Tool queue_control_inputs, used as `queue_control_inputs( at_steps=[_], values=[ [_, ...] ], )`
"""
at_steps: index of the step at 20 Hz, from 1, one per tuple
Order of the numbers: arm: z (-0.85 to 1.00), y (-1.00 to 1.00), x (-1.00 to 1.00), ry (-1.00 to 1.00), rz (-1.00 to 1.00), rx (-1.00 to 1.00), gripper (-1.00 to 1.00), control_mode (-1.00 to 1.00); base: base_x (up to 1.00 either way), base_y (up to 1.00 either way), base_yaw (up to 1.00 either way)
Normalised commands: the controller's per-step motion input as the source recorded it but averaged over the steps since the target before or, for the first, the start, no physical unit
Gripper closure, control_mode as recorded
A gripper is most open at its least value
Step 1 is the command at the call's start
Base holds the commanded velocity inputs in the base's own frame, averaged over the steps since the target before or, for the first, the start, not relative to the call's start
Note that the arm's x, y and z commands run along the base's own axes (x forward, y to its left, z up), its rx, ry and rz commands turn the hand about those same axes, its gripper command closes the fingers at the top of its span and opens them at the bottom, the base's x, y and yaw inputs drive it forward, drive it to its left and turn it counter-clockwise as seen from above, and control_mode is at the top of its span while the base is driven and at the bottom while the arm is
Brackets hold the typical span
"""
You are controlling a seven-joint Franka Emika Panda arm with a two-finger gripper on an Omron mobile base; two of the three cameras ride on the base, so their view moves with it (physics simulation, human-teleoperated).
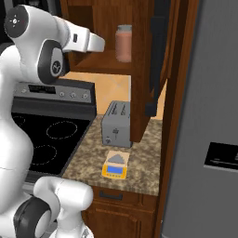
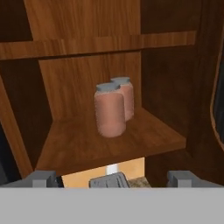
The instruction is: Pick the honey bottle and place it on the digital scale for weighing, and close the cabinet.
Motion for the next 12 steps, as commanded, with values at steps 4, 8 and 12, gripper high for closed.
queue_control_inputs(
  at_steps=[4, 8, 12],
  values=[
    [-0.02, -0.11, 0.52, 0.04, 0.0, 0.0, -1.0, -1.0, 0.0, 0.0, 0.0],
    [-0.02, -0.01, 0.51, -0.04, 0.0, 0.0, -1.0, -1.0, 0.0, 0.0, 0.0],
    [0.0, -0.19, 0.33, -0.02, 0.0, 0.0, -1.0, -1.0, 0.0, 0.0, 0.0]
  ],
)
